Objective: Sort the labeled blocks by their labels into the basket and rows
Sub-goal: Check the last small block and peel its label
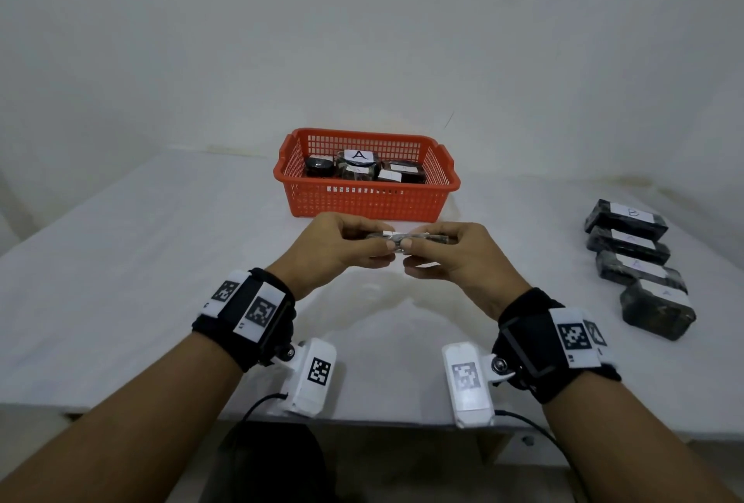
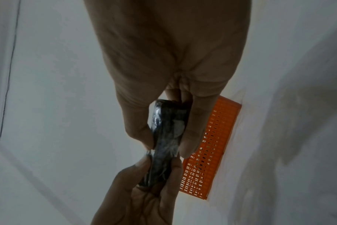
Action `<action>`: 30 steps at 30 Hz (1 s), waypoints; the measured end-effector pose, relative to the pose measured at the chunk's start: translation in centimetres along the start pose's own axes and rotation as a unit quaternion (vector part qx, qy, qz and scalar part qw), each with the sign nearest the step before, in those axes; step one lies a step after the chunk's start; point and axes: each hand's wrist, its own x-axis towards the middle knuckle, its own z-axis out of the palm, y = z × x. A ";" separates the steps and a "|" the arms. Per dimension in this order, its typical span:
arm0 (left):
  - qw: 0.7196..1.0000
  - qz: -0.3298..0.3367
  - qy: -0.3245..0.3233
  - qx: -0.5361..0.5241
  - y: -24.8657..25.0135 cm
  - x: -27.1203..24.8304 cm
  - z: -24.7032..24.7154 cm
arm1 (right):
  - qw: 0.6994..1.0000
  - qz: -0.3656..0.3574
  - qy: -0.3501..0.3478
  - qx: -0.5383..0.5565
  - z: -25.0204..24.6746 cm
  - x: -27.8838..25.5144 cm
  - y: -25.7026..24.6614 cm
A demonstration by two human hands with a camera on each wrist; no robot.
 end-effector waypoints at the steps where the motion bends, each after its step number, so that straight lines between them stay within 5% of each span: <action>1: 1.000 -0.002 0.006 0.002 0.0 0.0 -0.1 | 1.000 0.005 -0.006 -0.003 0.1 -0.1 0.0; 15: 0.996 0.030 0.036 0.078 -0.6 0.0 -0.4 | 0.993 0.065 0.009 0.100 0.3 -0.6 0.2; 30: 0.997 0.013 0.076 0.002 -1.3 -0.3 0.6 | 0.993 0.036 0.032 0.108 0.4 -0.4 0.8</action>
